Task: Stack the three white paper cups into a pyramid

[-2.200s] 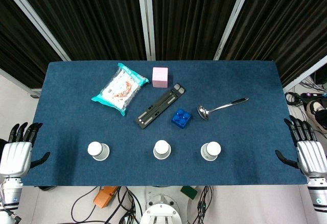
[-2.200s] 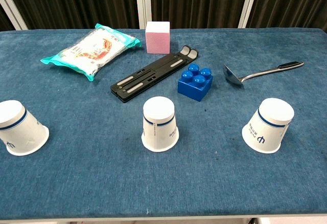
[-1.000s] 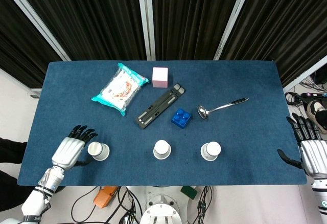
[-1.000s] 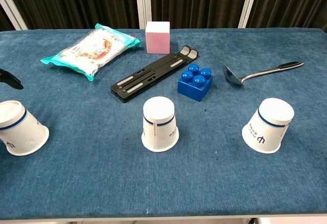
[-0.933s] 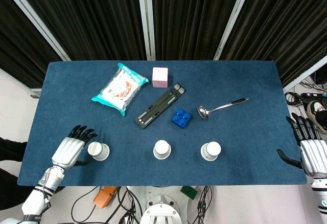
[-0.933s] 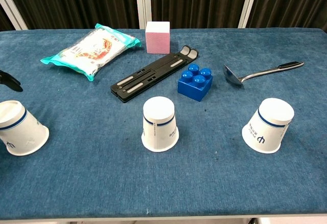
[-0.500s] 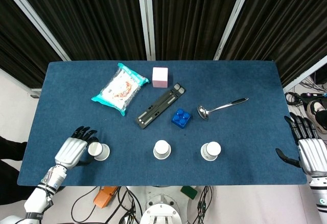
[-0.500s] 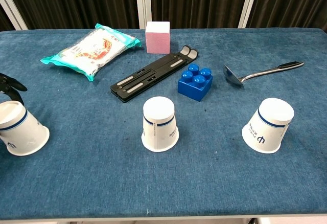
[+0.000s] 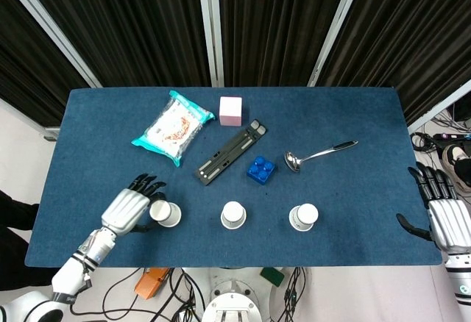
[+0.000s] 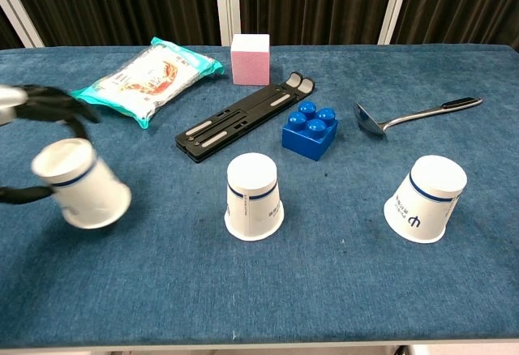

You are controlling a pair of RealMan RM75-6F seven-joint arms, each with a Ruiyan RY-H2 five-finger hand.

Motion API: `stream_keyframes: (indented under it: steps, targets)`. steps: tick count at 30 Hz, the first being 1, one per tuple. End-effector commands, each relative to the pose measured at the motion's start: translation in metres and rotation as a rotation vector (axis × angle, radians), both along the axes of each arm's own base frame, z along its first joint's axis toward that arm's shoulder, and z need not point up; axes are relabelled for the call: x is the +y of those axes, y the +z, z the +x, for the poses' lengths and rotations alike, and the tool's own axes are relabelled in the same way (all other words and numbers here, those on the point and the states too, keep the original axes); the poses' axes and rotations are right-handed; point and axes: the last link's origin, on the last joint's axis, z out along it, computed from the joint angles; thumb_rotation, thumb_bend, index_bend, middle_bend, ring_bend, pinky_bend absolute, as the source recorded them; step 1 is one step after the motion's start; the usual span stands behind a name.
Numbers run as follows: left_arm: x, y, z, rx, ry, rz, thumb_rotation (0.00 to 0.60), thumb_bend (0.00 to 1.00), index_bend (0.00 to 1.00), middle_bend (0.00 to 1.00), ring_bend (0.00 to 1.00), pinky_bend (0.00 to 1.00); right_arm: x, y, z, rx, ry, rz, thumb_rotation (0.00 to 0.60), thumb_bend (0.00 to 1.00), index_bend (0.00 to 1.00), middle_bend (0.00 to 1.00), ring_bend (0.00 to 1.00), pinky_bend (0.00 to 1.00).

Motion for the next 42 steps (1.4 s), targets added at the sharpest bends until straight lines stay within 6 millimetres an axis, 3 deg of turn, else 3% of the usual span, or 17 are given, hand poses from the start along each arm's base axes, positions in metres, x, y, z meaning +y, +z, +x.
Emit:
stream_keyframes:
  steps: [1,6,12,30,42]
  targets:
    - [0.008,-0.012,0.025,-0.009,-0.061,-0.027,0.587,0.32,0.39,0.15,0.06,0.01,0.000,0.000,0.000,0.002,-0.002,0.000,0.600,0.36,0.00,0.00,0.00,0.00]
    - [0.017,-0.030,0.054,-0.015,-0.111,-0.075,0.582,0.32,0.39,0.15,0.06,0.01,0.001,0.001,-0.001,0.004,-0.010,-0.001,0.600,0.36,0.00,0.00,0.00,0.00]
    - [0.023,-0.045,0.070,0.000,-0.126,-0.103,0.577,0.32,0.39,0.15,0.06,0.01,0.002,0.002,-0.004,0.004,-0.022,-0.001,0.600,0.36,0.00,0.00,0.00,0.00]
    - [0.028,-0.065,0.078,0.049,-0.135,-0.097,0.555,0.31,0.38,0.15,0.06,0.01,0.004,0.002,-0.008,0.003,-0.038,-0.002,0.600,0.36,0.00,0.00,0.00,0.00]
    - [0.024,-0.065,0.076,0.064,-0.144,-0.075,0.555,0.19,0.24,0.14,0.06,0.01,-0.002,-0.006,-0.001,0.020,-0.006,0.044,0.600,0.36,0.00,0.00,0.00,0.00]
